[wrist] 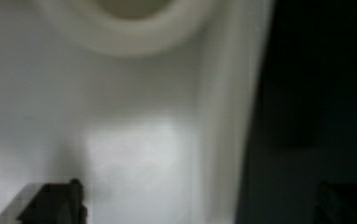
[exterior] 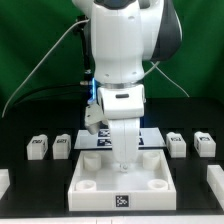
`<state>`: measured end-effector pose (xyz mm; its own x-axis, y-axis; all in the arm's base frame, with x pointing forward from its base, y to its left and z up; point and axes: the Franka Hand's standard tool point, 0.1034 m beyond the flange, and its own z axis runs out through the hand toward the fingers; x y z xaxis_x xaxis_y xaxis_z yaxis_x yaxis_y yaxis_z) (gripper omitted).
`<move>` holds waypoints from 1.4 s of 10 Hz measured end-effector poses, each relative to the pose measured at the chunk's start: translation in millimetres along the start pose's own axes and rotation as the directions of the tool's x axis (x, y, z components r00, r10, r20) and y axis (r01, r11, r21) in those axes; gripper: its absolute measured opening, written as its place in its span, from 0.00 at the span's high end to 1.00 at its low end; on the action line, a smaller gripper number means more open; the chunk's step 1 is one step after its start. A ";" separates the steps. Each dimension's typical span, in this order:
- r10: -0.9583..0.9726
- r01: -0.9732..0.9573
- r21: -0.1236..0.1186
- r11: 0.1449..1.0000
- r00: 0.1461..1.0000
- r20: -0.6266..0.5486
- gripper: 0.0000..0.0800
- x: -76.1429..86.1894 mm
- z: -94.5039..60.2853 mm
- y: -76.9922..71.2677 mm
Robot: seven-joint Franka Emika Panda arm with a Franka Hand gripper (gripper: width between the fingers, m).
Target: Assemble one leg
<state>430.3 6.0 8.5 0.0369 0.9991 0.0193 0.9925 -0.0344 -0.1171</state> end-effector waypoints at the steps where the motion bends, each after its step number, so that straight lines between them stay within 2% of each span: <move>1: -0.002 0.002 0.001 1.000 1.000 0.000 0.19 0.1 0.0 0.4; 2: 0.003 -0.003 0.003 1.000 1.000 0.000 0.34 -1.0 0.5 -0.2; 3: 0.004 -0.004 0.003 1.000 1.000 0.000 0.34 -1.3 0.6 -0.4; 4: 0.005 -0.005 0.003 1.000 1.000 0.000 0.51 -1.6 0.7 -0.4; 5: 0.006 -0.006 0.004 1.000 1.000 0.000 0.75 -1.9 0.8 -0.5; 6: 0.006 -0.006 0.004 1.000 1.000 0.000 0.75 -2.2 0.9 -0.5; 7: 0.006 -0.006 -0.004 1.000 1.000 0.000 0.91 -2.2 -0.3 1.2; 14: 0.007 -0.007 -0.017 1.000 1.000 -0.002 0.92 -2.3 -1.4 4.0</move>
Offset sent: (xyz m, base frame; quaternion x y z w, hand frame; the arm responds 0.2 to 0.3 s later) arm 0.0000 0.0000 0.0000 0.0000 0.0000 0.0000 1.0000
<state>434.4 3.5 9.4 0.0441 0.9988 0.0202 0.9941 -0.0418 -0.1002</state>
